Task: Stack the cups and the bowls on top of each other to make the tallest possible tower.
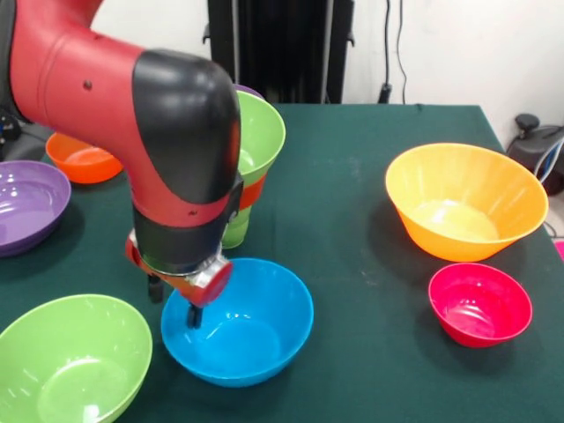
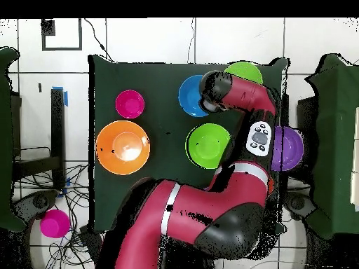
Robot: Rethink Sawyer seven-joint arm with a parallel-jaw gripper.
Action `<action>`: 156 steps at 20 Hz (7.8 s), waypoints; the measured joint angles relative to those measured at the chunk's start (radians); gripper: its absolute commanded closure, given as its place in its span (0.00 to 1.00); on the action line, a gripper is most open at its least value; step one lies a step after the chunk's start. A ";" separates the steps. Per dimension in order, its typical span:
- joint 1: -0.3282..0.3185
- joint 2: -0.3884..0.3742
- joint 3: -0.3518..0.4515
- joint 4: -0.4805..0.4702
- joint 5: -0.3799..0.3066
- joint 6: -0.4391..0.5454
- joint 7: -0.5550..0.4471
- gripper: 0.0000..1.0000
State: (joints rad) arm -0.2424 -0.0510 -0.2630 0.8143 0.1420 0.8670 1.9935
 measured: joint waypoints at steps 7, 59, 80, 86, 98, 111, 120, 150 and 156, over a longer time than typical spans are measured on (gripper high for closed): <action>-0.002 0.015 0.002 -0.009 0.000 -0.013 0.000 0.00; 0.016 -0.275 0.110 -0.015 -0.005 0.044 0.000 1.00; 0.043 -0.656 0.080 0.229 -0.011 0.220 0.000 1.00; 0.049 -0.732 0.079 0.345 -0.044 0.219 0.000 1.00; -0.002 -0.809 0.096 0.528 -0.143 0.151 0.000 1.00; -0.106 -0.845 0.125 0.706 -0.188 0.018 0.000 1.00; -0.080 -0.868 0.139 0.790 -0.233 -0.045 0.000 1.00; -0.117 -0.929 0.208 0.799 -0.247 -0.044 0.000 1.00; -0.153 -0.929 0.239 0.811 -0.248 -0.044 0.000 1.00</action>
State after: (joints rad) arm -0.3952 -0.9799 -0.0242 1.6252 -0.1057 0.8226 1.9935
